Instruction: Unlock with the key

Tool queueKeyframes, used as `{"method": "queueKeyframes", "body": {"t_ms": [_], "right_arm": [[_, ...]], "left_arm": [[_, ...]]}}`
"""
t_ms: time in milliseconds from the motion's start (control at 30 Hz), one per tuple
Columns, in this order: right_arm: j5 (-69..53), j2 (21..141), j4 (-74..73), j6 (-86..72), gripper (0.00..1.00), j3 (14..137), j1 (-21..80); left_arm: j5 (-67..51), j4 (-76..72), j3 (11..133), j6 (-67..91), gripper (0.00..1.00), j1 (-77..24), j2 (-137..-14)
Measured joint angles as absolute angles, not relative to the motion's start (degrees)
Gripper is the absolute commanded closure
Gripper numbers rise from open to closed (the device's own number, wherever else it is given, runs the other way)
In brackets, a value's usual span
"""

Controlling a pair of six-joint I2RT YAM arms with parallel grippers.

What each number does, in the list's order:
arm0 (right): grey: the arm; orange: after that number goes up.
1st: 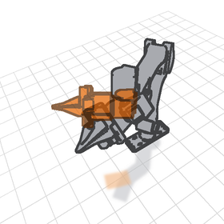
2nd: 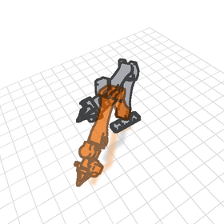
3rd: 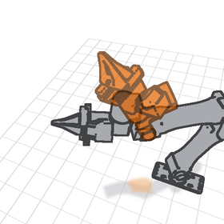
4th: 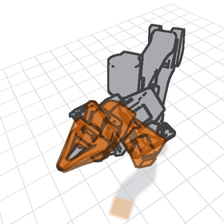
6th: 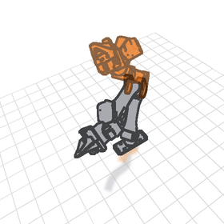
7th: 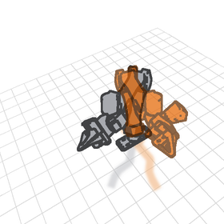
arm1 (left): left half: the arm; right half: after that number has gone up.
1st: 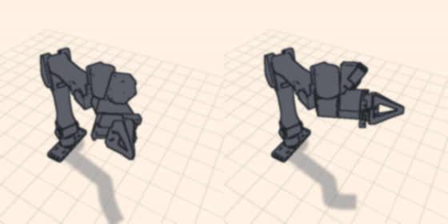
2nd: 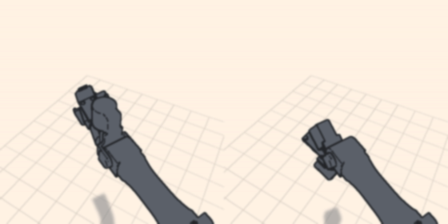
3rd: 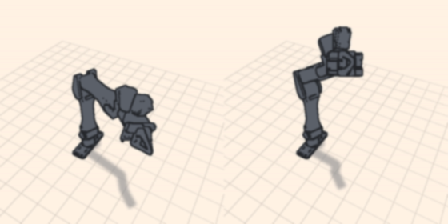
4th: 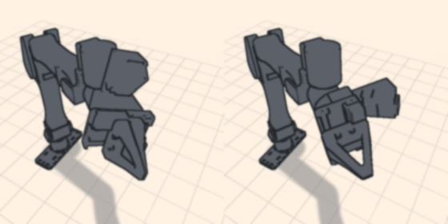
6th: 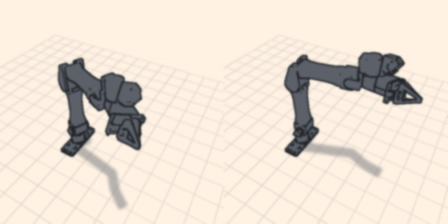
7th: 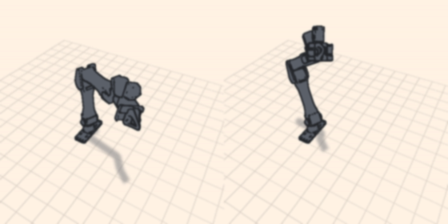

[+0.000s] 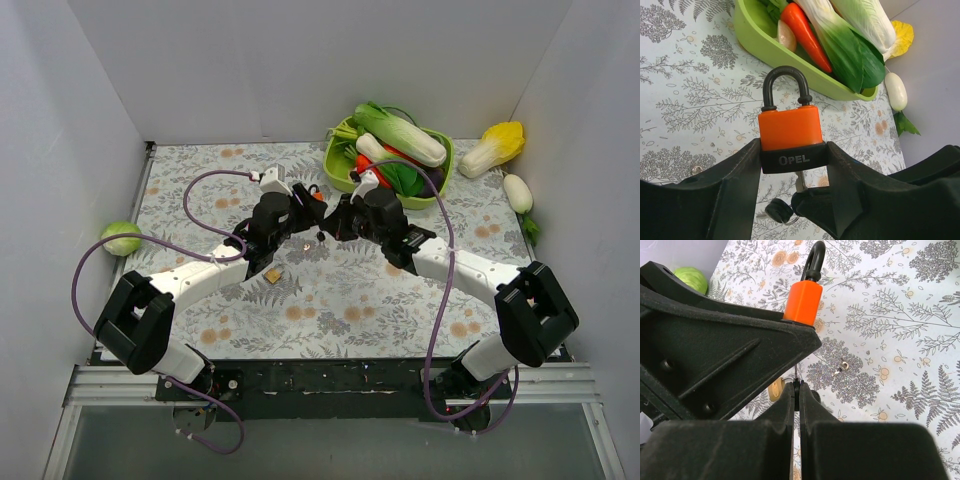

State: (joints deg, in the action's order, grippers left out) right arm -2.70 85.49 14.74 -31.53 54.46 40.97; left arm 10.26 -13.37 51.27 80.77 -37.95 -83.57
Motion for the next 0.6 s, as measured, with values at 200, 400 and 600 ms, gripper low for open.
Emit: {"method": "queueKeyframes", "body": {"t_ms": [200,400,600], "right_arm": [[-2.1,85.5,14.2,-31.3,0.99,55.3,41.0],[-1.8,85.5,13.8,-31.1,0.99,55.6,41.0],[-1.8,85.5,13.5,-31.0,0.99,55.7,41.0]], "left_arm": [[11.6,-14.3,51.4,79.9,1.0,-38.4,-83.6],[12.2,-14.7,51.4,79.7,1.0,-38.6,-83.6],[12.8,-14.7,51.4,79.2,1.0,-38.9,-83.6]]}}
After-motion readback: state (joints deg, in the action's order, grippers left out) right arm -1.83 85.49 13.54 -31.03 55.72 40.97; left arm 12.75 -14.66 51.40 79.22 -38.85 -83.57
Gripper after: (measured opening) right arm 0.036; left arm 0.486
